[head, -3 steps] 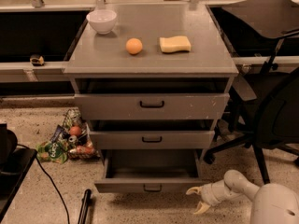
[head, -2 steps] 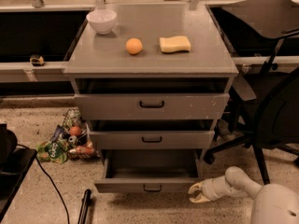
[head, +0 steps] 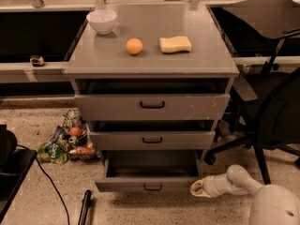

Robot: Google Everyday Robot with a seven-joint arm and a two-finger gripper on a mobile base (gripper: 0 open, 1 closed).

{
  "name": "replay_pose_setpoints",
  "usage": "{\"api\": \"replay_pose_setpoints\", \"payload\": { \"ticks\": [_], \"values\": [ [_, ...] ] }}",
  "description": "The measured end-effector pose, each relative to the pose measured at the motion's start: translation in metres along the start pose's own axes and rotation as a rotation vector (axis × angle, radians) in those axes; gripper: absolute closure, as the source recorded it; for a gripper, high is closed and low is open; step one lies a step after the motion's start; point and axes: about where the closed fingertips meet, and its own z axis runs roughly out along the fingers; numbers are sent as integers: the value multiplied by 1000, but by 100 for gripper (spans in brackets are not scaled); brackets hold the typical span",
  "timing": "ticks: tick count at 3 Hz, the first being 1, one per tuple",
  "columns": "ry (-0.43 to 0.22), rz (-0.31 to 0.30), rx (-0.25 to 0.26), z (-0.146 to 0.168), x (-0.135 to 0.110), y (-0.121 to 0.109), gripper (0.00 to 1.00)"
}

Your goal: Close bottom drawer

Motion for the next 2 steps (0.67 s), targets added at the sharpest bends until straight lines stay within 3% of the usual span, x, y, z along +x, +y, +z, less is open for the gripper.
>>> {"api": "replay_pose_setpoints", "payload": {
  "ticks": [2],
  "values": [
    [12,26,76,-5,11,-25,38]
  ]
}}
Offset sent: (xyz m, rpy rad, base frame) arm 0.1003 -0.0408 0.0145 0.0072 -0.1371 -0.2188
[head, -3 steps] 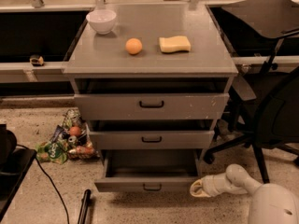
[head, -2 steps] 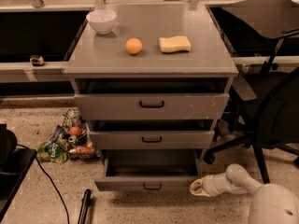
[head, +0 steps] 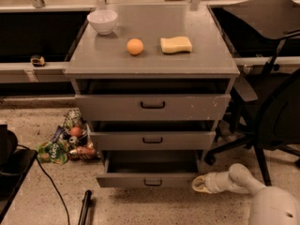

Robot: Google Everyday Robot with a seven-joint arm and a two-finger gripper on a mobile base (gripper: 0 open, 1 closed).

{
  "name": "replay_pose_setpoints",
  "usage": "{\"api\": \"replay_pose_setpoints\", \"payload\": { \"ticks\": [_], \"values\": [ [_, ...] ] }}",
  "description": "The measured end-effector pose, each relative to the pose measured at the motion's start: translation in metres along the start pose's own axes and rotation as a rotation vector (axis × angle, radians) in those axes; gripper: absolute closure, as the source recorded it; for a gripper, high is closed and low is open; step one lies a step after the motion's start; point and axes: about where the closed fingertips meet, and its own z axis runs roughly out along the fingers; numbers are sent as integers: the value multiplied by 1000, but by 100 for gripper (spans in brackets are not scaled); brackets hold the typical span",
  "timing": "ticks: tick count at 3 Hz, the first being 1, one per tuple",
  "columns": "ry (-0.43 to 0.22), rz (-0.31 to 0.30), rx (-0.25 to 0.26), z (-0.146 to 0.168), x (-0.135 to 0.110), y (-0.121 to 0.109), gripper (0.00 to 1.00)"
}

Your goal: Close bottom drawer

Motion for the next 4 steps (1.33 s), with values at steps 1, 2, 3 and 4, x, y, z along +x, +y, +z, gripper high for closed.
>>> {"api": "replay_pose_setpoints", "payload": {
  "ticks": [1,2,3,4],
  "values": [
    [3,9,27,-2,4,-12,14],
    [3,9,27,-2,4,-12,0],
    [1,20,62,-3,9,-35,0],
    [-6,27,87,-3,13,-53,0]
  ]
}}
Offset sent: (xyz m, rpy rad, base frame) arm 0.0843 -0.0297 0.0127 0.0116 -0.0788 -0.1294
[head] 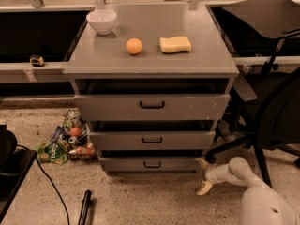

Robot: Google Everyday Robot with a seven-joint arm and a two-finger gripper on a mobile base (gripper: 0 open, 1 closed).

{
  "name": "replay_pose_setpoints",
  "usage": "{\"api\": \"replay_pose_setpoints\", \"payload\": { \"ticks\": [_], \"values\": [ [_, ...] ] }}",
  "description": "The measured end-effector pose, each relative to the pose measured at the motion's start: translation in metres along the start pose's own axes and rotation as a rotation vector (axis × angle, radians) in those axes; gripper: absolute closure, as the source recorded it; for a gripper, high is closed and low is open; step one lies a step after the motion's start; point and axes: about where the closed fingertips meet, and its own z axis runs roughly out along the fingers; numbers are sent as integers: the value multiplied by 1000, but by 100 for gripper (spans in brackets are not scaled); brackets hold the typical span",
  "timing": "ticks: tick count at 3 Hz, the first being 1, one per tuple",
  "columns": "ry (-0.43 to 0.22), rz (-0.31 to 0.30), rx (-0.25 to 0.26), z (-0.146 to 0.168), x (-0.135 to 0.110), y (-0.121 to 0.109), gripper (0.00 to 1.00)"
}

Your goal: Close bottom drawer

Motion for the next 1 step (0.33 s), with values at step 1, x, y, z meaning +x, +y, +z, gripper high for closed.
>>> {"api": "replay_pose_setpoints", "payload": {
  "ticks": [1],
  "values": [
    [-14,-30,6,-4,-6,-5,0]
  ]
}}
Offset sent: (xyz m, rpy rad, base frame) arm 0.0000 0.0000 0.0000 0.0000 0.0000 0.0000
